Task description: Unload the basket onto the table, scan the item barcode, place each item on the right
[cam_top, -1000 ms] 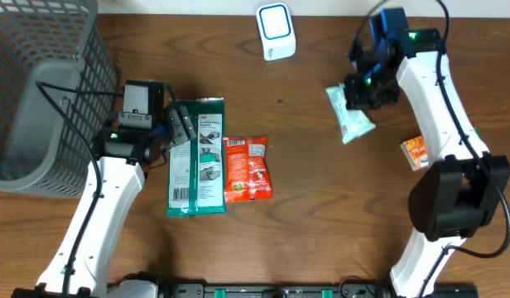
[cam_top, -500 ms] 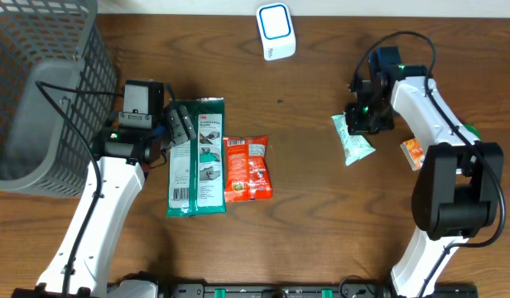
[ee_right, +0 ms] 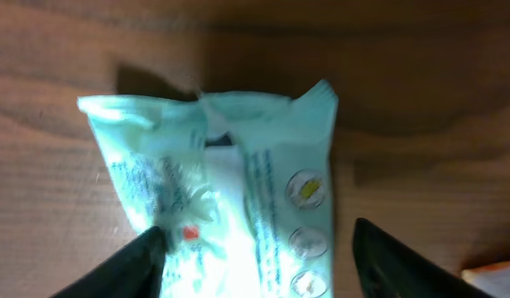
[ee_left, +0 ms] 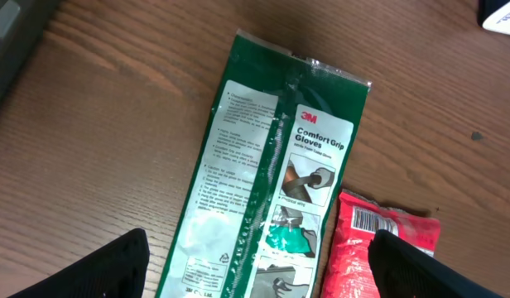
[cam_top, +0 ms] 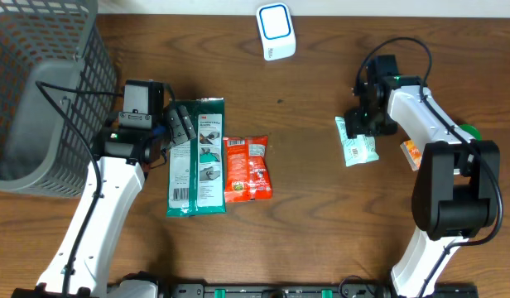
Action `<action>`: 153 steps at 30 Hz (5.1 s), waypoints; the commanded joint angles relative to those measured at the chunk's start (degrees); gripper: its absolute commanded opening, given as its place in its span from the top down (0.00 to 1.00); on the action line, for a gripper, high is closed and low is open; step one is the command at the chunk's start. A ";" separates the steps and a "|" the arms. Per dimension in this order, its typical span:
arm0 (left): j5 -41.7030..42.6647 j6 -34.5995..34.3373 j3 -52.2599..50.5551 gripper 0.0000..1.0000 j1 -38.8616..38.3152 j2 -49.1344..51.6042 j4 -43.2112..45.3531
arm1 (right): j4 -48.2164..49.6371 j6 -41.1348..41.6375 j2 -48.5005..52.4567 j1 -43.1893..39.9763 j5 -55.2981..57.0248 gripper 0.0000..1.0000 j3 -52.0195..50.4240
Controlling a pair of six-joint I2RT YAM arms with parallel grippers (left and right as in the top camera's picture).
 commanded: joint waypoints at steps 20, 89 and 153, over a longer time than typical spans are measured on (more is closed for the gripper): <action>-1.14 0.74 0.09 0.15 0.15 -0.15 -0.02 | -1.18 1.99 -11.37 10.38 -4.87 0.42 -1.11; -1.14 0.74 0.09 0.15 0.15 -0.15 -0.02 | 8.31 6.25 -4.79 -10.69 -16.72 0.99 -1.64; -1.14 0.74 0.09 0.15 0.15 -0.15 -0.02 | 18.12 1.27 -2.47 -0.44 -10.78 0.64 -8.15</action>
